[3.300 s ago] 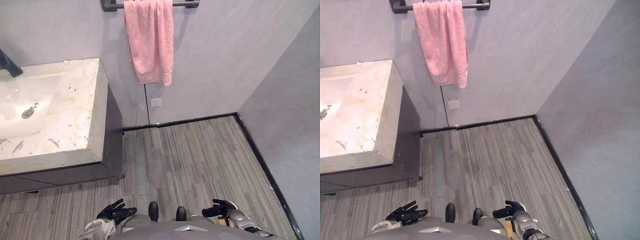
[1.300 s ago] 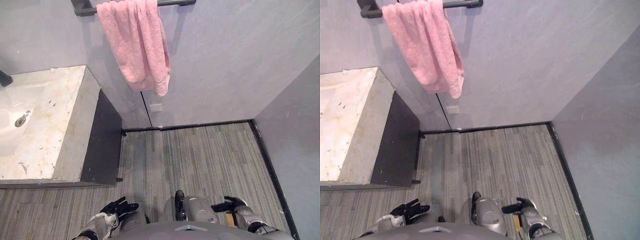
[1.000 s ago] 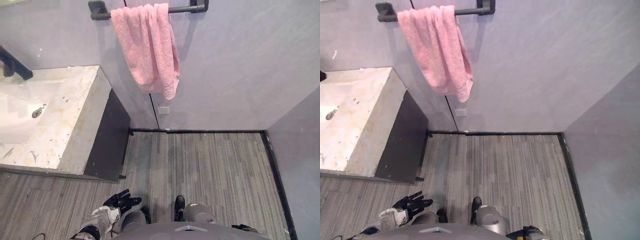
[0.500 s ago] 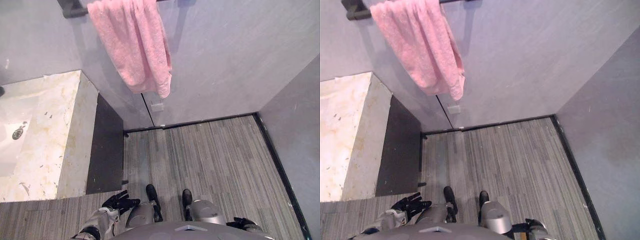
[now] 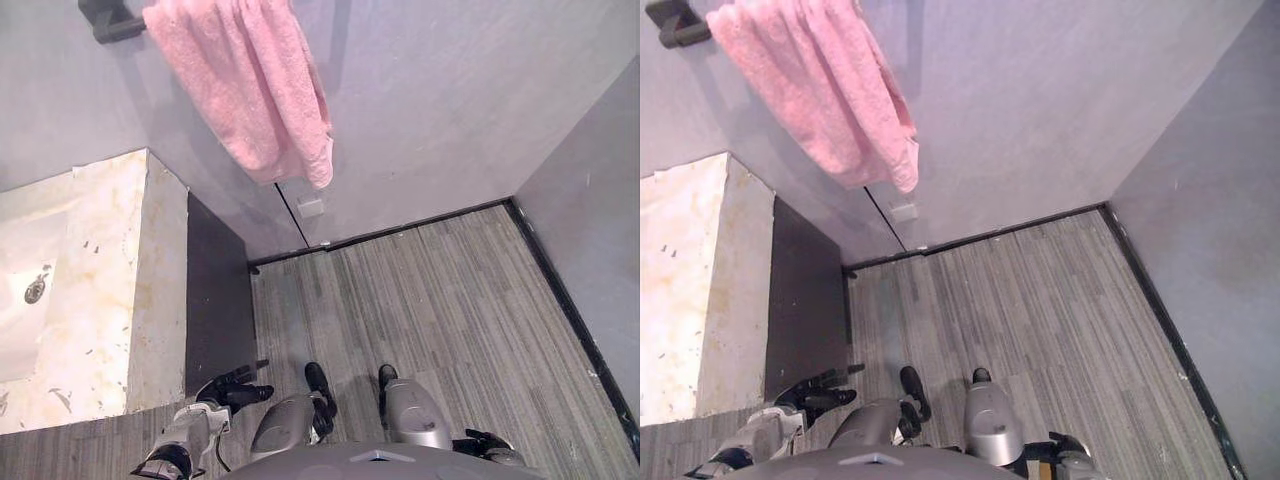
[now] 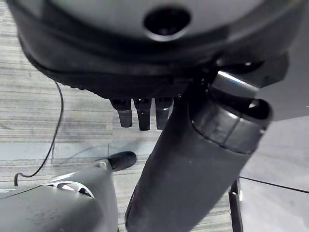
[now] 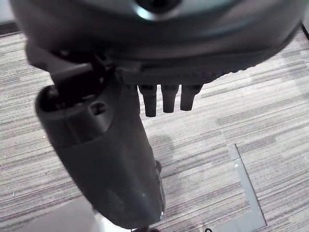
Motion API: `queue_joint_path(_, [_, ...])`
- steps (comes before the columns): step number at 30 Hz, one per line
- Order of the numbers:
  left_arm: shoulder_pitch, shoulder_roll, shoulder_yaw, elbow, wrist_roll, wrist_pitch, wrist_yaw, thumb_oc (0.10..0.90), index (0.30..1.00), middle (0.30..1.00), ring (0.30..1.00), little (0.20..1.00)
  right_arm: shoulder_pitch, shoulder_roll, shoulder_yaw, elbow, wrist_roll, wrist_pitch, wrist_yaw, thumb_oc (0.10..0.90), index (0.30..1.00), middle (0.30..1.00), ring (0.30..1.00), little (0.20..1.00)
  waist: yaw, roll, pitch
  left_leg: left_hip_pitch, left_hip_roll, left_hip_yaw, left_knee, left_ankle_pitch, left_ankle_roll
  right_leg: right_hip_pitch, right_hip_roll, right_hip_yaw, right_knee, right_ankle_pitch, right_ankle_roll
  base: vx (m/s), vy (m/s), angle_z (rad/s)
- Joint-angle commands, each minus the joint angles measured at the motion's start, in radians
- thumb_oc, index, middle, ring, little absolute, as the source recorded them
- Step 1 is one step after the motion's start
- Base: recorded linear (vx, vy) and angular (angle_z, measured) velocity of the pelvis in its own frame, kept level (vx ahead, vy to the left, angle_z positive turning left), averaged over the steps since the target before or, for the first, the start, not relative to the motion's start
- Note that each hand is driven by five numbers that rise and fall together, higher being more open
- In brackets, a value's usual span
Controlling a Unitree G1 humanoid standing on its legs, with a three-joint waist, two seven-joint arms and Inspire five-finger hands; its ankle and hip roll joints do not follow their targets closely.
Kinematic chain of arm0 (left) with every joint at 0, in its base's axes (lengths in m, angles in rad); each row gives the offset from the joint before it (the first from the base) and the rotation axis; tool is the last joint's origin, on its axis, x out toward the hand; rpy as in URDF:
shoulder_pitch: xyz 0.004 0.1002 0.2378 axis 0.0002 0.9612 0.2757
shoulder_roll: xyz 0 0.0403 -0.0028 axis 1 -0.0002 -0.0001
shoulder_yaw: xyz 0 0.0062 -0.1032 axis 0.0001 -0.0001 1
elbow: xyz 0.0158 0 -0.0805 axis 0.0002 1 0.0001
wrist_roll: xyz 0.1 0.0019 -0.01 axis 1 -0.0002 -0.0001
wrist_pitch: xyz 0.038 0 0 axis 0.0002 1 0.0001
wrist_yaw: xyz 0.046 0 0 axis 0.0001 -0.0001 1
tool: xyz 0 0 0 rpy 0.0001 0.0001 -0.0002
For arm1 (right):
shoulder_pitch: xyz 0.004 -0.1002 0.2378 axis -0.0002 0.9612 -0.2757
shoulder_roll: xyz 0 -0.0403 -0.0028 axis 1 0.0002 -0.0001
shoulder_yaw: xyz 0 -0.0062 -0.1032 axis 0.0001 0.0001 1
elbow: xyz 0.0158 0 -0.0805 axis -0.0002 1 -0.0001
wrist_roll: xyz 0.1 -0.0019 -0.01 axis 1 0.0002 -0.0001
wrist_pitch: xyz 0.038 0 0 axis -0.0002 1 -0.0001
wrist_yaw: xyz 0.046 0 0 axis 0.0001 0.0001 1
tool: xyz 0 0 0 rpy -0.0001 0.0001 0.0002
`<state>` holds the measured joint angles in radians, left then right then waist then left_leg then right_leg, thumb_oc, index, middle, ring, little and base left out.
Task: Organize the bathroom.
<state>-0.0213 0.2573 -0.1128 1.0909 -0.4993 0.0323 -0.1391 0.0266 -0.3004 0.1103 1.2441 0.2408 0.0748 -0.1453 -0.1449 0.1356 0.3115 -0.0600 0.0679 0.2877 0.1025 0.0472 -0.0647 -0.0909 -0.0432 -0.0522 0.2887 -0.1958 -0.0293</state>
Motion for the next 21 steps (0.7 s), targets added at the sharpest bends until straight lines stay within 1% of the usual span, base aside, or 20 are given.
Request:
queue_joint_path(1, [0.052,0.026,0.012,-0.017,0.013,-0.009,0.014,0.800,0.900,0.900,0.900,0.900,0.050,-0.034,0.010,-0.002,-0.044,-0.008,-0.032,0.800,0.900,0.900,0.900,0.900,0.009,-0.032,-0.045,-0.093,0.012,-0.031,0.147,-0.063,0.036,0.027,-0.010,-0.094,-0.040,0.013,0.072,0.03,0.047,-0.06])
queue_joint_path(2, [0.053,0.027,0.013,-0.017,0.013,-0.008,0.014,0.800,0.900,0.900,0.900,0.900,0.049,-0.034,0.010,-0.002,-0.047,-0.007,-0.032,0.800,0.900,0.900,0.900,0.900,0.011,-0.031,-0.047,-0.094,0.013,-0.029,0.144,-0.066,0.038,0.023,-0.009,-0.096,-0.028,0.009,0.072,0.03,0.054,-0.08])
queue_joint_path(3, [0.058,0.031,0.020,-0.018,0.012,-0.004,0.015,0.800,0.900,0.900,0.900,0.900,0.044,-0.031,0.008,-0.002,-0.059,-0.010,-0.035,0.800,0.900,0.900,0.900,0.900,0.019,-0.029,-0.041,-0.080,0.010,-0.025,0.133,-0.091,0.054,0.003,-0.015,-0.114,0.065,-0.023,0.078,0.02,0.063,-0.12])
queue_joint_path(4, [0.074,0.043,0.036,-0.022,0.032,-0.002,0.033,0.800,0.900,0.900,0.900,0.900,0.030,-0.026,0.009,-0.005,-0.089,-0.013,-0.029,0.800,0.900,0.900,0.900,0.900,0.026,-0.031,-0.028,-0.050,0.000,-0.043,0.124,-0.128,0.088,-0.151,-0.053,-0.093,0.373,0.017,0.133,0.02,0.044,-0.17])
queue_joint_path(5, [0.077,0.045,0.039,-0.023,0.028,-0.004,0.039,0.800,0.900,0.900,0.900,0.900,0.027,-0.026,0.009,-0.007,-0.096,-0.012,-0.025,0.800,0.900,0.900,0.900,0.900,0.025,-0.034,-0.025,-0.046,-0.005,-0.052,0.130,-0.135,0.092,-0.183,-0.056,-0.075,0.406,0.039,0.146,0.03,-0.031,-0.62])
queue_joint_path(6, [0.077,0.048,0.043,-0.021,0.016,-0.006,0.047,0.800,0.900,0.900,0.900,0.900,0.021,-0.028,0.014,-0.009,-0.098,-0.011,-0.019,0.800,0.900,0.900,0.900,0.900,0.023,-0.037,-0.020,-0.033,-0.003,-0.066,0.130,-0.145,0.091,-0.211,-0.080,-0.048,0.356,0.082,0.158,0.07,-0.174,-0.70])
queue_joint_path(7, [0.071,0.053,0.038,-0.018,0.011,-0.010,0.049,0.800,0.900,0.900,0.900,0.900,0.009,-0.029,0.020,-0.013,-0.097,-0.005,-0.017,0.800,0.900,0.900,0.900,0.900,0.020,-0.041,-0.013,-0.019,-0.001,-0.074,0.123,-0.150,0.080,-0.195,-0.116,-0.036,0.227,0.106,0.160,0.07,-0.293,-0.51])
queue_joint_path(8, [0.055,0.058,0.021,-0.019,0.000,-0.025,0.049,0.800,0.900,0.900,0.900,0.900,-0.009,-0.031,0.026,-0.019,-0.091,-0.002,-0.015,0.800,0.900,0.900,0.900,0.900,0.018,-0.060,-0.007,-0.028,-0.010,-0.076,0.131,-0.168,0.073,-0.176,-0.175,-0.019,0.051,0.192,0.185,0.03,-0.281,0.09])
queue_joint_path(9, [0.051,0.060,0.017,-0.020,-0.006,-0.029,0.048,0.800,0.900,0.900,0.900,0.900,-0.016,-0.033,0.028,-0.020,-0.088,-0.003,-0.016,0.800,0.900,0.900,0.900,0.900,0.014,-0.063,-0.002,-0.030,-0.012,-0.078,0.133,-0.174,0.073,-0.171,-0.187,-0.012,0.003,0.217,0.192,0.00,-0.284,0.36])
queue_joint_path(10, [0.042,0.069,0.003,-0.028,-0.032,-0.033,0.048,0.800,0.900,0.900,0.900,0.900,-0.029,-0.034,0.039,-0.028,-0.082,0.006,-0.017,0.800,0.900,0.900,0.900,0.900,0.007,-0.066,0.010,-0.041,-0.015,-0.106,0.143,-0.192,0.074,-0.181,-0.194,0.036,-0.053,0.263,0.186,0.01,-0.212,0.45])
queue_joint_path(11, [0.040,0.076,-0.004,-0.033,-0.050,-0.033,0.054,0.800,0.900,0.900,0.900,0.900,-0.033,-0.033,0.046,-0.035,-0.078,0.015,-0.022,0.800,0.900,0.900,0.900,0.900,0.003,-0.066,0.017,-0.048,-0.016,-0.130,0.151,-0.201,0.076,-0.193,-0.186,0.067,-0.052,0.278,0.177,0.06,-0.410,0.37])
queue_joint_path(12, [0.028,0.080,-0.003,-0.041,-0.059,-0.029,0.066,0.800,0.900,0.900,0.900,0.900,-0.040,-0.022,0.050,-0.033,-0.075,0.026,-0.021,0.800,0.900,0.900,0.900,0.900,-0.004,-0.074,0.013,-0.057,0.025,-0.094,0.171,-0.196,0.065,-0.165,-0.179,0.051,-0.105,0.237,0.196,0.05,-0.296,0.36])
queue_joint_path(13, [0.028,0.080,-0.003,-0.041,-0.059,-0.029,0.066,0.800,0.900,0.900,0.900,0.900,-0.040,-0.022,0.050,-0.033,-0.075,0.026,-0.021,0.800,0.900,0.900,0.900,0.900,-0.004,-0.074,0.013,-0.057,0.025,-0.094,0.171,-0.196,0.065,-0.165,-0.179,0.051,-0.105,0.237,0.196,0.12,-0.448,0.32])
queue_joint_path(14, [0.023,0.072,-0.013,-0.043,-0.051,-0.023,0.049,0.800,0.900,0.900,0.900,0.900,-0.033,-0.022,0.065,-0.045,-0.035,0.030,-0.023,0.800,0.900,0.900,0.900,0.900,-0.007,-0.078,0.016,-0.071,0.060,-0.102,0.201,-0.149,0.050,-0.144,-0.155,0.019,-0.095,0.210,0.180,0.17,-0.363,0.67])
queue_joint_path(15, [0.013,0.060,-0.032,-0.036,-0.046,-0.029,0.015,0.800,0.900,0.900,0.900,0.900,-0.022,-0.032,0.055,-0.053,-0.013,0.026,-0.024,0.800,0.900,0.900,0.900,0.900,-0.019,-0.075,0.015,-0.065,0.088,-0.101,0.177,-0.110,0.044,-0.138,-0.131,0.001,-0.090,0.191,0.161,0.19,-0.386,1.01])
queue_joint_path(16, [0.010,0.056,-0.036,-0.031,-0.048,-0.031,0.010,0.800,0.900,0.900,0.900,0.900,-0.021,-0.036,0.052,-0.053,-0.016,0.027,-0.022,0.800,0.900,0.900,0.900,0.900,-0.020,-0.074,0.014,-0.063,0.092,-0.102,0.171,-0.103,0.044,-0.137,-0.129,-0.006,-0.090,0.189,0.158,0.14,-0.219,1.16])
queue_joint_path(18, [-0.007,0.038,-0.053,-0.022,-0.046,-0.031,0.001,0.800,0.900,0.900,0.900,0.900,-0.017,-0.057,0.041,-0.050,-0.027,0.018,-0.006,0.800,0.900,0.900,0.900,0.900,-0.023,-0.068,0.010,-0.048,0.109,-0.111,0.127,-0.071,0.031,-0.138,-0.119,-0.025,-0.086,0.180,0.147,0.08,-0.099,0.81])
queue_joint_path(21, [-0.009,0.028,-0.060,-0.021,-0.031,-0.022,-0.003,0.800,0.900,0.900,0.900,0.900,-0.028,-0.074,0.040,-0.057,-0.005,0.007,0.001,0.800,0.900,0.900,0.900,0.900,-0.020,-0.053,0.012,-0.033,0.122,-0.121,0.087,-0.039,0.011,-0.136,-0.113,-0.034,-0.088,0.171,0.139,0.08,-0.066,0.14])
